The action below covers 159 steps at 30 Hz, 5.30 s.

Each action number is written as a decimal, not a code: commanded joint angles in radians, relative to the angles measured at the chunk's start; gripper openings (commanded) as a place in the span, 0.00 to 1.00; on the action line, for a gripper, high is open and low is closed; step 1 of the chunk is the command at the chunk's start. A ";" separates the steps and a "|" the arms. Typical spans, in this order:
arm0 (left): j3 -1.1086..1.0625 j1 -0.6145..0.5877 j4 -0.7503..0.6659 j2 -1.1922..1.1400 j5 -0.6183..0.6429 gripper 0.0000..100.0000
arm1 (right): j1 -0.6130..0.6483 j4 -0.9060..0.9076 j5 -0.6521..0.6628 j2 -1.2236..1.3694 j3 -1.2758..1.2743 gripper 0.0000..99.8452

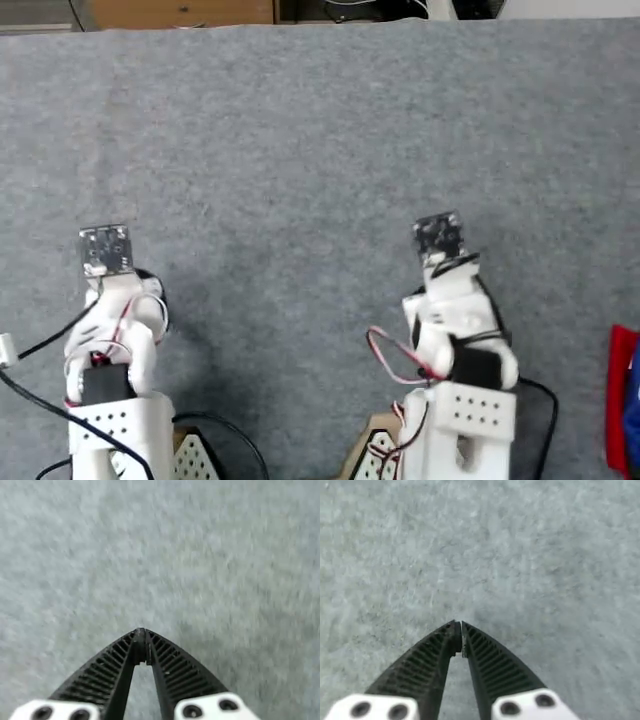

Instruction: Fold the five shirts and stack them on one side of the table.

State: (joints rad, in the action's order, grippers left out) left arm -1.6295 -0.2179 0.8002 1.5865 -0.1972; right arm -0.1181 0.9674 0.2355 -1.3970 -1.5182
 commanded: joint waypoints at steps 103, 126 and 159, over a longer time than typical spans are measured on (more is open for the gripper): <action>-0.066 0.152 0.473 0.234 0.003 0.02 | 0.031 0.344 0.008 -0.496 -0.173 0.01; -0.066 0.152 0.473 0.234 0.003 0.02 | 0.031 0.344 0.008 -0.496 -0.173 0.01; -0.066 0.152 0.473 0.234 0.003 0.02 | 0.031 0.344 0.008 -0.496 -0.173 0.01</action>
State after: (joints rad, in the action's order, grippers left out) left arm -1.6863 -0.0829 1.2697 1.7630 -0.1972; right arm -0.0921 1.3034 0.2371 -1.8052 -1.6962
